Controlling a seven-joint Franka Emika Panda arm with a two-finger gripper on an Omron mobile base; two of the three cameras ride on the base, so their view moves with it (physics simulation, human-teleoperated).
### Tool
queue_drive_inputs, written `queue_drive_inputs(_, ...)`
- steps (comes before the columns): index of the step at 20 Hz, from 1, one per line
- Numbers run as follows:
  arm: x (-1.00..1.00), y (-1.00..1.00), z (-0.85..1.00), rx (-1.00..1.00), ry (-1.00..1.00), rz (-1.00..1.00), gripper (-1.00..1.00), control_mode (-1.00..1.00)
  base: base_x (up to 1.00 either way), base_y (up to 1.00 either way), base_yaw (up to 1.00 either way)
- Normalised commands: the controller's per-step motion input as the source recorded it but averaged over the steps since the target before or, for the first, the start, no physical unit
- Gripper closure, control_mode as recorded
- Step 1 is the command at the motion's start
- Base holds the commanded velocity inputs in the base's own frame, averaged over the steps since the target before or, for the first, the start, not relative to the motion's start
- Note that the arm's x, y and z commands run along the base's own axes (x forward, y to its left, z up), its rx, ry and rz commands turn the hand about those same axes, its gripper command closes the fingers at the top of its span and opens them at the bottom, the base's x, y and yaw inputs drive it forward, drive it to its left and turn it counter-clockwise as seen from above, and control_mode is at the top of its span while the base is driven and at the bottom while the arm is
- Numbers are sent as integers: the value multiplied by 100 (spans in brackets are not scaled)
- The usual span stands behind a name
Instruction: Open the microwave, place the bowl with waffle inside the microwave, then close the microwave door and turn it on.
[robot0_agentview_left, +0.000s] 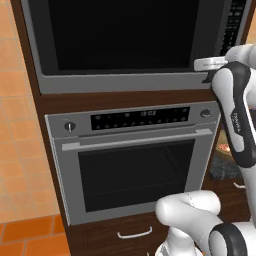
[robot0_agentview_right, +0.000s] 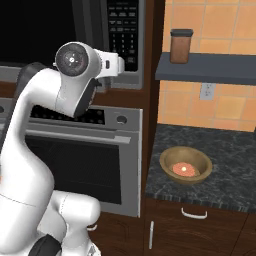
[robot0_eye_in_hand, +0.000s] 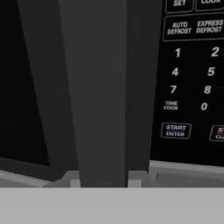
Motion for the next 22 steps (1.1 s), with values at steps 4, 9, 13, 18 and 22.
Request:
queue_drive_inputs(4, -100, 12, 48, -2, 0, 6, 100, -100, 0, 0, 0)
queue_drive_inputs(9, -98, 1, 48, 0, 0, 1, 100, -100, 0, 0, 0)
queue_drive_inputs(13, -44, 12, 42, -2, 4, 0, -100, -100, 0, 0, 0)
queue_drive_inputs(18, -44, -10, 62, -1, -4, 0, -100, -100, 0, 0, 0)
queue_drive_inputs(22, -89, -46, 69, 0, -15, 1, -100, -100, 0, 0, 0)
